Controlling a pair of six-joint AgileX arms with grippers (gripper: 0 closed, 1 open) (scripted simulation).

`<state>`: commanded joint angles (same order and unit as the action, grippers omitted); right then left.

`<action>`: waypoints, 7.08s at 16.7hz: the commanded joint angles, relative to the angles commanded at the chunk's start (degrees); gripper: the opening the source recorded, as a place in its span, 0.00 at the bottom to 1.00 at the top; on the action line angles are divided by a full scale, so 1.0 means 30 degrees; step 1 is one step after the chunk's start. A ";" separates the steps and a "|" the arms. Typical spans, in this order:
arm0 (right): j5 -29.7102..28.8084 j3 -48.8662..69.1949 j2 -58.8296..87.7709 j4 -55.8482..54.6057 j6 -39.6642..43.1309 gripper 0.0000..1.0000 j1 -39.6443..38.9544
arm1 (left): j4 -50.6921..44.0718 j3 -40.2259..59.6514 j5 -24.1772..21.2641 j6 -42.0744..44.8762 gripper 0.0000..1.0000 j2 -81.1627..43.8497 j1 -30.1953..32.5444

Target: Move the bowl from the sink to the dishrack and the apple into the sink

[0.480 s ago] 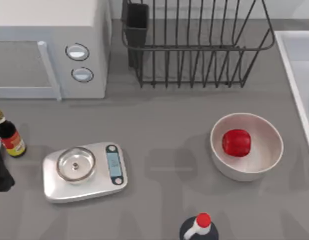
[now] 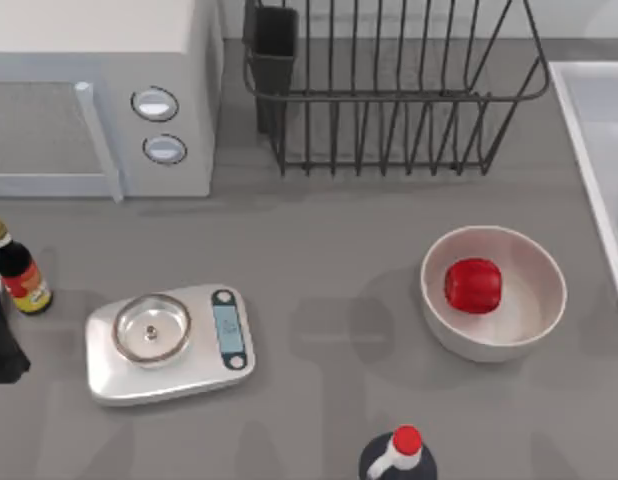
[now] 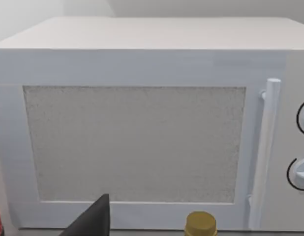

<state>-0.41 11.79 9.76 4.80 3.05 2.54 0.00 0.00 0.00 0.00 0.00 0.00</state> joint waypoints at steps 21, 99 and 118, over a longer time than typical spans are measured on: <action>0.0320 3.3053 4.1646 1.8893 0.5249 1.00 0.5041 | 0.0000 0.0000 0.0000 0.0000 1.00 0.0000 0.0000; 0.1529 2.7179 2.5840 2.8995 1.3946 0.00 1.4320 | 0.0000 0.0000 0.0000 0.0000 1.00 0.0000 0.0000; -0.8595 2.8642 2.8294 1.1872 0.3621 0.00 -0.5982 | 0.0000 0.0000 0.0000 0.0000 1.00 0.0000 0.0000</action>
<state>-26.20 97.71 94.64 40.42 13.91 -15.41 0.00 0.00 0.00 0.00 0.00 0.00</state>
